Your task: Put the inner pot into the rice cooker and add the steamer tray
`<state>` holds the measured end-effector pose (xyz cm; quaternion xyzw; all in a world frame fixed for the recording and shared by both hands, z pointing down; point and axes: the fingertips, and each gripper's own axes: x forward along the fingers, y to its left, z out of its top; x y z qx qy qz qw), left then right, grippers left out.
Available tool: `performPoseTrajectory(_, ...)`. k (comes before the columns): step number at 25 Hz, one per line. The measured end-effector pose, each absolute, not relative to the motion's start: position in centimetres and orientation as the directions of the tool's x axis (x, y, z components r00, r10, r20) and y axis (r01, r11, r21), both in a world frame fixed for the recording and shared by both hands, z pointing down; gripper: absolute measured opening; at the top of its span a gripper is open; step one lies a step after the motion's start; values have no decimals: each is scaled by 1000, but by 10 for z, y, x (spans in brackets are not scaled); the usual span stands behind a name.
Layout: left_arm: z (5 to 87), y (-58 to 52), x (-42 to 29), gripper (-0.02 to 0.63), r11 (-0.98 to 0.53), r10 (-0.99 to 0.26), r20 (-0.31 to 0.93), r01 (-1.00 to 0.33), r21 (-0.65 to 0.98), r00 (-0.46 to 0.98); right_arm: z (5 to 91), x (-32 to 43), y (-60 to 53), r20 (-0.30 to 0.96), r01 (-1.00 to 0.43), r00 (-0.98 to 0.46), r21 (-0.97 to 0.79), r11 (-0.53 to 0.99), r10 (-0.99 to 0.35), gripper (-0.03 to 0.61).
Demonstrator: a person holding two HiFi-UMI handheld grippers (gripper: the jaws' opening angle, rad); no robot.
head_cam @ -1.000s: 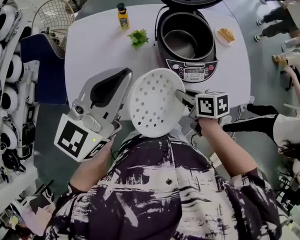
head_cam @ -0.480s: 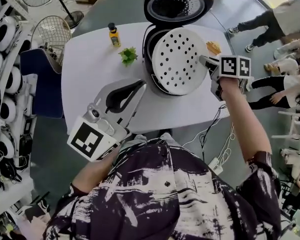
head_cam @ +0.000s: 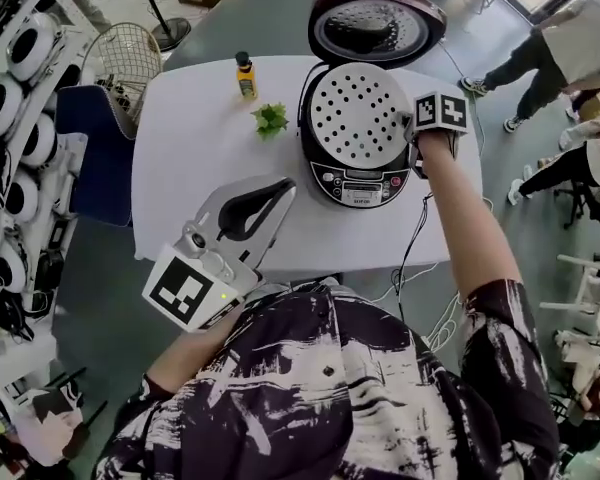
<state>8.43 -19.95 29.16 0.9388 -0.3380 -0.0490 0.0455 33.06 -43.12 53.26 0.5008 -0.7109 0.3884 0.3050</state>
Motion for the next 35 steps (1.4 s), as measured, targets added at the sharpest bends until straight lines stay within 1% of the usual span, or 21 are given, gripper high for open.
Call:
performPoseTrajectory(9,297,-205,87,5,-758,-648,-52,-637,138,760,559,332,-438,851,-975,-211,-150,163,-481,2)
performPoseTrajectory(14,300,-211,91,5,-765,-638,-46,-627,144,768,561,331,-442,852,-976,-132,-22,217,-507,2)
performPoseTrajectory(17,301,-212,95,5,-772,-629,-45,-618,147,776,556,331,-443,827,-970,-113,29,241,-551,2)
performPoseTrajectory(20,301,-213,99,5,-780,-619,-42,-608,146,784,542,336,-448,761,-965,-104,79,251,-640,3)
performPoseTrajectory(23,301,-214,104,5,-790,-607,-41,-596,146,794,524,339,-449,690,-961,-122,98,259,-713,18)
performPoseTrajectory(25,302,-215,108,5,-796,-597,-39,-587,145,801,511,336,-447,648,-962,-166,59,266,-743,24)
performPoseTrajectory(30,301,-217,124,5,-815,-573,-39,-563,138,819,472,323,-429,531,-949,-296,-66,309,-794,79)
performPoseTrajectory(31,300,-218,128,5,-818,-568,-39,-558,136,822,468,320,-426,525,-942,-314,-68,329,-791,89)
performPoseTrajectory(33,298,-218,135,5,-826,-557,-38,-548,132,830,475,318,-424,550,-931,-330,-56,360,-767,94)
performPoseTrajectory(35,296,-218,143,5,-833,-547,-36,-539,127,837,499,325,-427,614,-934,-300,-32,356,-730,72)
